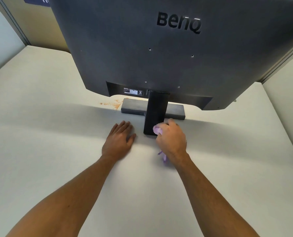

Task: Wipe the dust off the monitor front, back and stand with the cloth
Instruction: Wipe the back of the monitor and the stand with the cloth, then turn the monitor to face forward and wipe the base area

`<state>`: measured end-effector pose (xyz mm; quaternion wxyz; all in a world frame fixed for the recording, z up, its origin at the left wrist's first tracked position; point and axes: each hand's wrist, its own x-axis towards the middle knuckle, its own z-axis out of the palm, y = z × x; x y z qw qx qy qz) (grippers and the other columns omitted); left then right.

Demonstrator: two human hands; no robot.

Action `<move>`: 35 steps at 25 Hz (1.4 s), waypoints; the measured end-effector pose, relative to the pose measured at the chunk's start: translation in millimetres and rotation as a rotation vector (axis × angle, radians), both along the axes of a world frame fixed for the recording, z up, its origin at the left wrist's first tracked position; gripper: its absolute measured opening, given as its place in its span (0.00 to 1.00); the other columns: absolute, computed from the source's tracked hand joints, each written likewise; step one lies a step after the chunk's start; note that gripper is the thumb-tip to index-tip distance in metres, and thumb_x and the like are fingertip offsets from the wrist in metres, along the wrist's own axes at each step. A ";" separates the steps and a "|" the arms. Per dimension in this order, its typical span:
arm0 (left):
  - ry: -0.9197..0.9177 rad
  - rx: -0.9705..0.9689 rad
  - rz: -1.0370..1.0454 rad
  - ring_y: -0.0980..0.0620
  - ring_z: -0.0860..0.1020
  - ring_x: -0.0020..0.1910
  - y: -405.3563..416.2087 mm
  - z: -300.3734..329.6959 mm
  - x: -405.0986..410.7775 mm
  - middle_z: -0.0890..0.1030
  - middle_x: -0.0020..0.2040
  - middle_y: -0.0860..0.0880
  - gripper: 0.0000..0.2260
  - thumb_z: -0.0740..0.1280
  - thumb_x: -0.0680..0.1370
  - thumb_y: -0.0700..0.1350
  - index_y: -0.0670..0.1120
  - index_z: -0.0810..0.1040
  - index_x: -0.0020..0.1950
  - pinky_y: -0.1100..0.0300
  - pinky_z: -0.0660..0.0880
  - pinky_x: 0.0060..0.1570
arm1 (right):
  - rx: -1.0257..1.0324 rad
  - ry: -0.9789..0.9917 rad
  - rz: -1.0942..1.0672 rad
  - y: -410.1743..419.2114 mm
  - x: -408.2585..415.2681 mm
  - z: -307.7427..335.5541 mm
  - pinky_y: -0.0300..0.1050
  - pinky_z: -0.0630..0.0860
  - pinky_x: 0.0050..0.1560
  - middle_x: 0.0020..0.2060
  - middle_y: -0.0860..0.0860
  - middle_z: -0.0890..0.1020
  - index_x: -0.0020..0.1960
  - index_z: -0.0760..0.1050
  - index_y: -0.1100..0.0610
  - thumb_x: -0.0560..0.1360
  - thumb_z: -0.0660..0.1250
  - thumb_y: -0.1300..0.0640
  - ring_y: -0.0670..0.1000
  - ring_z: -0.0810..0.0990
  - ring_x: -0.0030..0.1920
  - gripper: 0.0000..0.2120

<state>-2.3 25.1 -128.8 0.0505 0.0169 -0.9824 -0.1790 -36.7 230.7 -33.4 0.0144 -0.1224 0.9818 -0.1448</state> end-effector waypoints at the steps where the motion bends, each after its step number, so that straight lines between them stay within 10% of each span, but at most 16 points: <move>1: -0.014 0.001 -0.004 0.57 0.52 0.78 -0.4 -0.2 -0.4 0.61 0.78 0.52 0.27 0.50 0.82 0.60 0.48 0.62 0.77 0.58 0.45 0.76 | -0.016 0.006 -0.069 4.1 -0.6 0.6 0.47 0.80 0.48 0.57 0.53 0.77 0.61 0.79 0.51 0.76 0.69 0.54 0.56 0.79 0.53 0.14; 6: -0.037 0.009 -0.012 0.57 0.51 0.78 -1.0 -0.5 0.3 0.59 0.78 0.52 0.27 0.49 0.82 0.61 0.49 0.60 0.78 0.58 0.43 0.76 | -0.219 0.127 -0.330 32.2 -2.3 14.6 0.46 0.76 0.50 0.57 0.52 0.80 0.63 0.78 0.52 0.75 0.69 0.54 0.55 0.79 0.53 0.16; 16: -0.052 0.009 -0.023 0.56 0.51 0.78 -1.5 -1.5 0.4 0.59 0.78 0.53 0.28 0.47 0.82 0.61 0.49 0.59 0.78 0.54 0.47 0.77 | -0.135 0.402 -0.108 141.1 -8.6 12.8 0.54 0.77 0.40 0.42 0.59 0.82 0.49 0.78 0.63 0.69 0.76 0.58 0.62 0.79 0.41 0.13; 30: -0.070 -0.029 -0.016 0.56 0.50 0.78 -1.8 -1.3 -0.2 0.58 0.79 0.54 0.28 0.47 0.82 0.62 0.50 0.59 0.78 0.57 0.44 0.76 | -0.018 0.062 0.044 176.7 39.5 -50.6 0.57 0.67 0.67 0.69 0.56 0.74 0.69 0.72 0.62 0.66 0.67 0.70 0.58 0.70 0.70 0.31; 35: -0.107 0.070 -0.015 0.55 0.51 0.78 1.2 9.1 2.6 0.58 0.79 0.53 0.28 0.49 0.82 0.61 0.50 0.60 0.78 0.54 0.48 0.77 | -0.149 0.168 -0.036 166.3 47.7 -36.2 0.59 0.70 0.61 0.59 0.52 0.80 0.48 0.76 0.60 0.63 0.66 0.61 0.58 0.75 0.59 0.14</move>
